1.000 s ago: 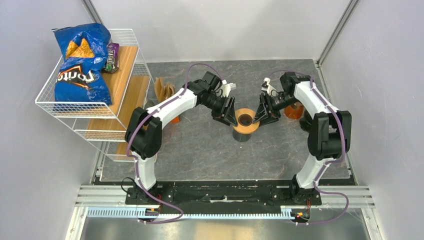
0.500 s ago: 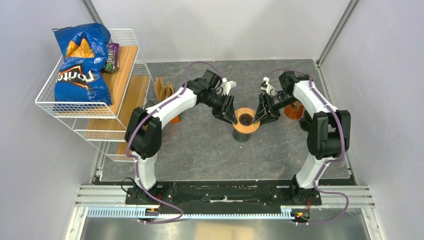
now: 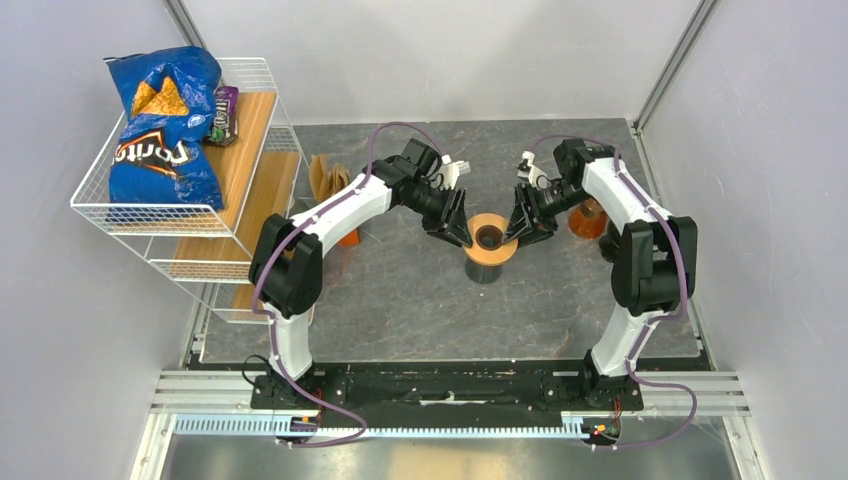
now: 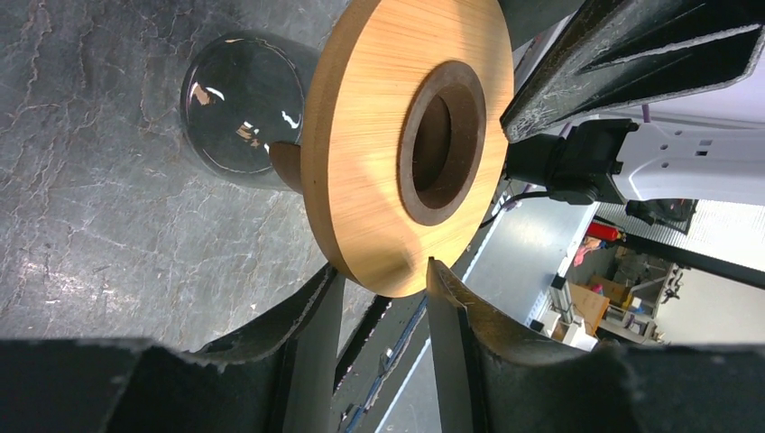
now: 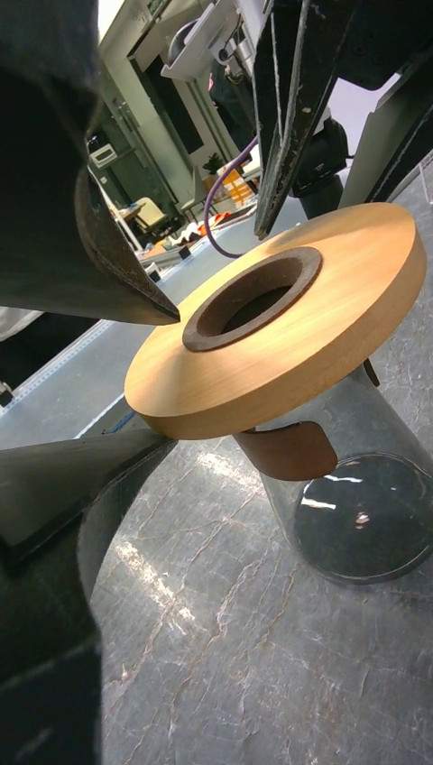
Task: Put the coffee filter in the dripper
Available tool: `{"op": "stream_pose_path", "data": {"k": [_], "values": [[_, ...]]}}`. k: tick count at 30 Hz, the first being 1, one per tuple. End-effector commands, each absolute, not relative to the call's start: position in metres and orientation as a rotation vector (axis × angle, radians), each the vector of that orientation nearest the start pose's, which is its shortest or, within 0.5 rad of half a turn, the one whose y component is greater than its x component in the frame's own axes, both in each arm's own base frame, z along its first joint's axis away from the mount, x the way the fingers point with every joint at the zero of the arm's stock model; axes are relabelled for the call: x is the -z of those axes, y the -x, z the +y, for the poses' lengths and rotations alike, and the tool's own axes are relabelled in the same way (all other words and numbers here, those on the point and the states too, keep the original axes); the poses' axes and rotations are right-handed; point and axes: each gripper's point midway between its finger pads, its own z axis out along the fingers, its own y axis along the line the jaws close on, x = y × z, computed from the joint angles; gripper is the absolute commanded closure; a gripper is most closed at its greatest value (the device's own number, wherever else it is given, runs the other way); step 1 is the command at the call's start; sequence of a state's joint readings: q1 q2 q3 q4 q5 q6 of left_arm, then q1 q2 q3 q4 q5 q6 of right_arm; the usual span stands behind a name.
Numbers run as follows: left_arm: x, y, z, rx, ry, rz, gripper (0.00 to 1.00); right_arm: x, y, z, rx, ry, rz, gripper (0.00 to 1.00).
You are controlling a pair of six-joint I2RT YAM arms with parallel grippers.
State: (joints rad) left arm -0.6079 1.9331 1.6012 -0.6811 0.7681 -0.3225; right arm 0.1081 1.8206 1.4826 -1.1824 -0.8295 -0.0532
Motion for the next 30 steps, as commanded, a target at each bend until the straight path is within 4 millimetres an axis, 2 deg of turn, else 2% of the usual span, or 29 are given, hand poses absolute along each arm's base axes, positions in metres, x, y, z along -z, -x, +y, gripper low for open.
{"op": "stream_pose_path", "data": {"k": [1,5,11,13,14,15,18,21,25,28,30], "values": [[-0.170,-0.279,-0.363,1.387,-0.727,2.540,0.53,-0.160,-0.296,0.175,-1.318,0.322,2.780,0.46],[-0.168,-0.284,-0.361,1.380,-0.710,2.545,0.46,-0.158,-0.294,0.174,-1.310,0.318,2.793,0.41],[-0.180,-0.286,-0.349,1.369,-0.697,2.531,0.22,-0.174,-0.290,0.166,-1.325,0.328,2.759,0.20],[-0.187,-0.287,-0.341,1.346,-0.688,2.520,0.15,-0.181,-0.290,0.158,-1.319,0.321,2.738,0.14],[-0.191,-0.289,-0.335,1.331,-0.683,2.515,0.12,-0.184,-0.289,0.154,-1.313,0.319,2.728,0.06],[-0.195,-0.290,-0.329,1.309,-0.679,2.507,0.08,-0.187,-0.288,0.149,-1.299,0.314,2.721,0.04],[-0.211,-0.293,-0.308,1.228,-0.704,2.457,0.06,-0.197,-0.285,0.133,-1.269,0.308,2.692,0.03],[-0.226,-0.287,-0.286,1.068,-0.816,2.377,0.05,-0.207,-0.282,0.115,-1.215,0.283,2.666,0.03],[-0.237,-0.279,-0.247,0.772,-1.006,2.285,0.04,-0.224,-0.281,0.097,-1.128,0.263,2.606,0.03],[-0.230,-0.260,-0.212,0.514,-1.278,2.276,0.05,-0.243,-0.281,0.096,-1.084,0.274,2.555,0.03],[-0.225,-0.261,-0.185,0.267,-1.370,2.296,0.07,-0.255,-0.282,0.097,-1.076,0.243,2.530,0.03]]}}
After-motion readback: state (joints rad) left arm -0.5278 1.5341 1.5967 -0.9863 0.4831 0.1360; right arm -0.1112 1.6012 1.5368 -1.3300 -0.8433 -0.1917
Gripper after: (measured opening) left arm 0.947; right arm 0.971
